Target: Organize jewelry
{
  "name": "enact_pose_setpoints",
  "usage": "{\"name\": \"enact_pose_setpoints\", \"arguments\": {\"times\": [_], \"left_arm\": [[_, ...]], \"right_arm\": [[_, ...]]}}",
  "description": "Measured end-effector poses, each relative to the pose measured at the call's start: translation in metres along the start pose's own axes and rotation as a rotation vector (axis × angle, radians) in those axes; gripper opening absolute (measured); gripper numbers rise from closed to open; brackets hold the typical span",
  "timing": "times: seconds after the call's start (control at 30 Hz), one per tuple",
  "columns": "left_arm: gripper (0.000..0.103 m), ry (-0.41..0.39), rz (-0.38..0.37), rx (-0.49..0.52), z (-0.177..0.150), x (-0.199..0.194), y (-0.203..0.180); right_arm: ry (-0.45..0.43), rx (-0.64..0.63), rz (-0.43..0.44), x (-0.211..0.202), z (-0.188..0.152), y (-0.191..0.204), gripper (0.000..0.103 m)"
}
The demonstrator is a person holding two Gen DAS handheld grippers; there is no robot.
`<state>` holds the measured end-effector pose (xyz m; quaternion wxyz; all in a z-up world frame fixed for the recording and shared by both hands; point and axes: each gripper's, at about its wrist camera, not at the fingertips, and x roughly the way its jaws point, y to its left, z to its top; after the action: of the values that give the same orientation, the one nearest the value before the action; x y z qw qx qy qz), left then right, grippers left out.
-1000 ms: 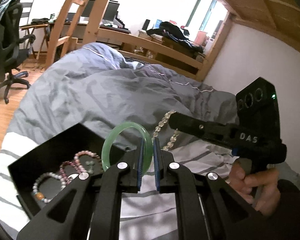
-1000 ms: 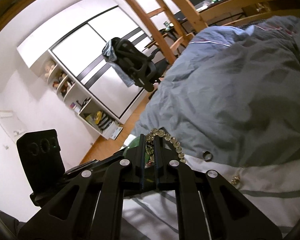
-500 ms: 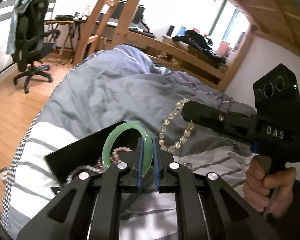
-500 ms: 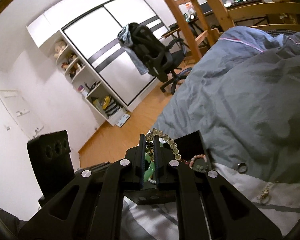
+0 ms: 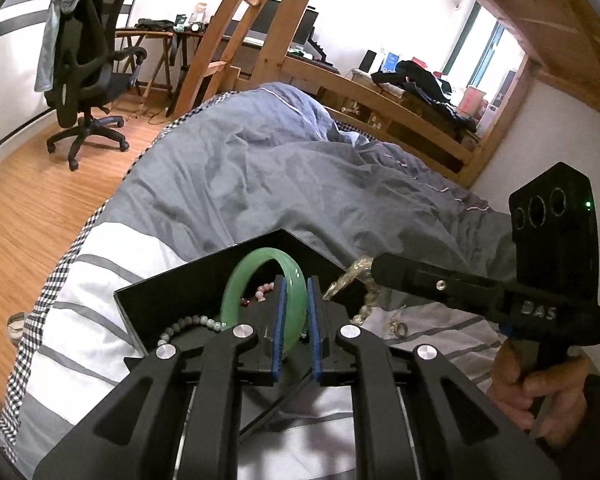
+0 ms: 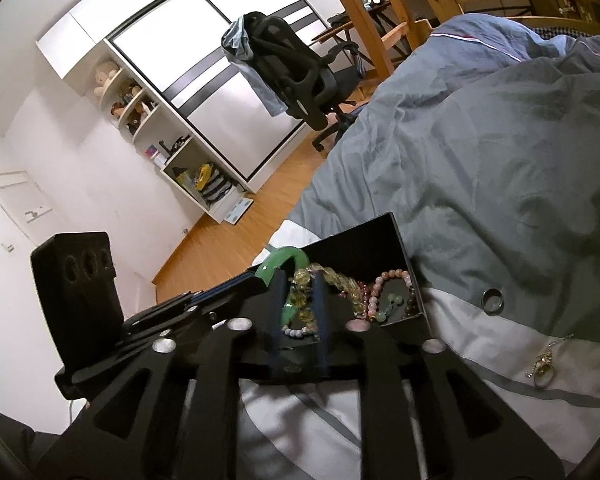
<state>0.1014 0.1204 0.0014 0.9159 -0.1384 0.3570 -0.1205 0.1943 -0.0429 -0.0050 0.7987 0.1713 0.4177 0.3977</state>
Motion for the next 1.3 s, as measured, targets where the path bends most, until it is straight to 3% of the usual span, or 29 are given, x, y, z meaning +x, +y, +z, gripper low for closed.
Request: {"name": "enact_pose_setpoints", "arguments": {"times": [0.07, 0.13, 0.17, 0.2, 0.23, 0.3, 0.43, 0.57, 0.63, 0.67, 0.83, 1.07, 1.17, 1.23, 1.3], "left_arm": [[0.011, -0.003, 0.011, 0.005, 0.0, 0.0, -0.002], [0.012, -0.024, 0.019, 0.014, 0.0, -0.005, -0.005], [0.017, -0.035, 0.023, 0.018, 0.001, -0.007, -0.006], [0.034, -0.045, 0.025, 0.022, 0.001, -0.01, -0.008], [0.061, -0.063, 0.031, 0.026, 0.002, -0.014, -0.011], [0.084, -0.107, 0.032, 0.038, 0.002, -0.021, -0.017], [0.091, -0.096, -0.01, 0.096, 0.004, -0.016, -0.038], [0.092, -0.056, -0.029, 0.166, 0.003, 0.003, -0.066], [0.092, -0.028, -0.034, 0.207, 0.003, 0.02, -0.084], [0.092, -0.018, -0.032, 0.219, 0.003, 0.029, -0.09], [0.089, 0.076, -0.045, 0.249, 0.006, 0.082, -0.121], [0.066, 0.191, 0.061, 0.298, -0.002, 0.154, -0.135], [0.066, 0.191, 0.13, 0.377, -0.009, 0.169, -0.141], [0.066, 0.199, 0.136, 0.407, -0.013, 0.176, -0.145], [0.067, 0.185, 0.167, 0.427, -0.015, 0.18, -0.146]], "right_arm": [[-0.023, 0.009, -0.006, -0.007, 0.001, -0.002, 0.065], [-0.068, 0.024, -0.015, -0.019, 0.002, -0.007, 0.082], [-0.092, 0.036, -0.031, -0.026, 0.003, -0.011, 0.09], [-0.109, 0.046, -0.043, -0.032, 0.003, -0.015, 0.091], [-0.126, 0.055, -0.058, -0.039, 0.003, -0.019, 0.091], [-0.137, 0.047, -0.143, -0.055, 0.002, -0.03, 0.093], [-0.147, 0.017, -0.3, -0.081, -0.007, -0.049, 0.094], [-0.125, -0.016, -0.454, -0.09, -0.026, -0.072, 0.094], [-0.107, -0.023, -0.492, -0.088, -0.033, -0.079, 0.091], [-0.092, -0.02, -0.507, -0.083, -0.039, -0.084, 0.079], [0.025, -0.046, -0.515, -0.053, -0.057, -0.095, 0.05], [0.124, -0.07, -0.524, -0.03, -0.059, -0.103, 0.039], [0.188, -0.062, -0.542, -0.014, -0.058, -0.11, 0.035], [0.21, -0.059, -0.541, -0.006, -0.056, -0.115, 0.031], [0.221, -0.054, -0.552, -0.002, -0.053, -0.119, 0.022]]}}
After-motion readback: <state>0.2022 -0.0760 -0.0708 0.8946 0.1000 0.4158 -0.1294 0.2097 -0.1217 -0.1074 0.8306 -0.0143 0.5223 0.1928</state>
